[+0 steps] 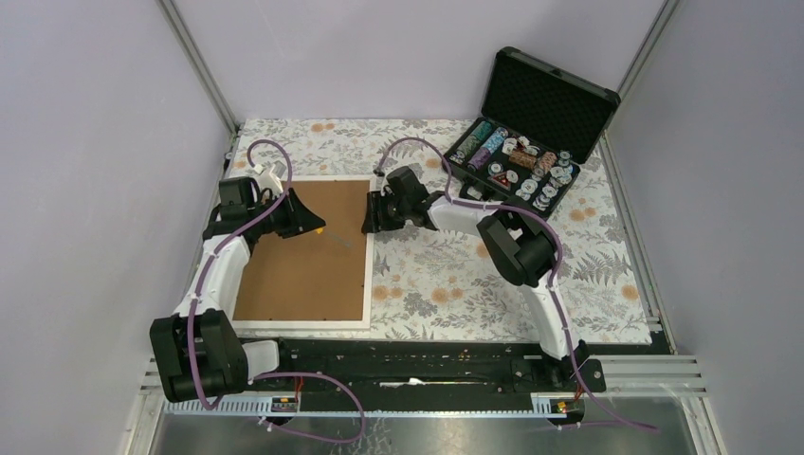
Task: Take the photo out of the frame
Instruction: Adjust the photo frame at the center of the board.
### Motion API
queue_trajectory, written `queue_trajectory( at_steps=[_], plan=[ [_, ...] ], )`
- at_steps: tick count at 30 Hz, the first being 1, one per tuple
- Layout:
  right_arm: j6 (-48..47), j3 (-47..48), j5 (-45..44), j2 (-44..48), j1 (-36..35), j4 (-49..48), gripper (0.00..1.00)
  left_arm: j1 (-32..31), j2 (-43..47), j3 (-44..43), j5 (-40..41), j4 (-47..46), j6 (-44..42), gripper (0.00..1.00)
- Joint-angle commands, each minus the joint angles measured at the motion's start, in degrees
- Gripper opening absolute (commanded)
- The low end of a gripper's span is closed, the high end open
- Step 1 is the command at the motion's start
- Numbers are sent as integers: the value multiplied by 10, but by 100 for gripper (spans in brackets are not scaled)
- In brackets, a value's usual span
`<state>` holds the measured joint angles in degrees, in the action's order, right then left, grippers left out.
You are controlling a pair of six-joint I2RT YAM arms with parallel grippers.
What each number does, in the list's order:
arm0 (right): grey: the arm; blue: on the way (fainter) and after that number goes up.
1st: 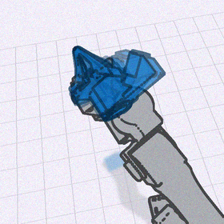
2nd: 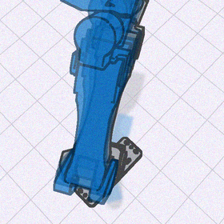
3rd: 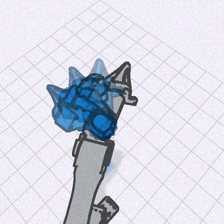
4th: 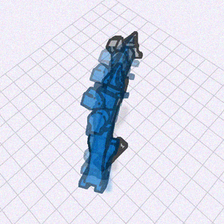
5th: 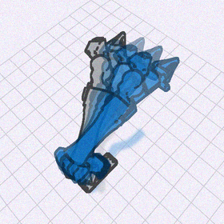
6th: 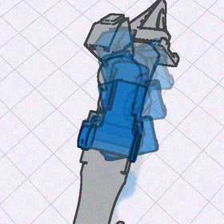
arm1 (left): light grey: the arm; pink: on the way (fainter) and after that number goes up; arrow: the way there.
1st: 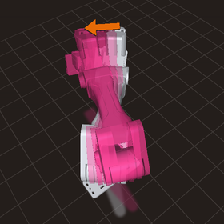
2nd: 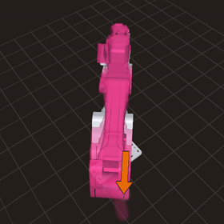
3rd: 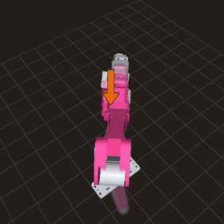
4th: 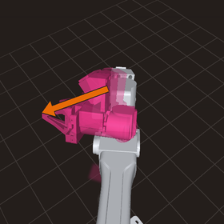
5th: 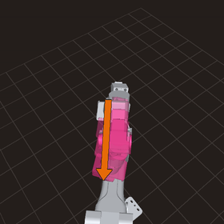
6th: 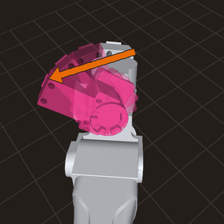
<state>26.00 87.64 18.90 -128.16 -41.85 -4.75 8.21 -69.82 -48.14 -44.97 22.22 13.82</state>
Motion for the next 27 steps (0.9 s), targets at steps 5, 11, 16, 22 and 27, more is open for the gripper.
queue_trajectory(
  at_steps=[5, 11, 16, 22, 27],
  plan=[
    [-10, 53, -81, -52, 7, 85, 36, 2, 0, 6, 10, -36, 16, 0],
    [-12, 124, -85, -107, 47, 111, 28, 1, -2, 13, 17, -40, 28, 0],
    [-19, 173, -93, -138, 73, 127, 21, 0, -5, 30, 8, -61, 67, 0],
    [-17, 158, -78, -117, 94, 121, 19, 1, 65, 132, -1, -211, 183, 0],
    [-28, 119, 2, -49, 100, 93, 57, 0, 115, 217, 36, -341, 299, 0]
  ],
)
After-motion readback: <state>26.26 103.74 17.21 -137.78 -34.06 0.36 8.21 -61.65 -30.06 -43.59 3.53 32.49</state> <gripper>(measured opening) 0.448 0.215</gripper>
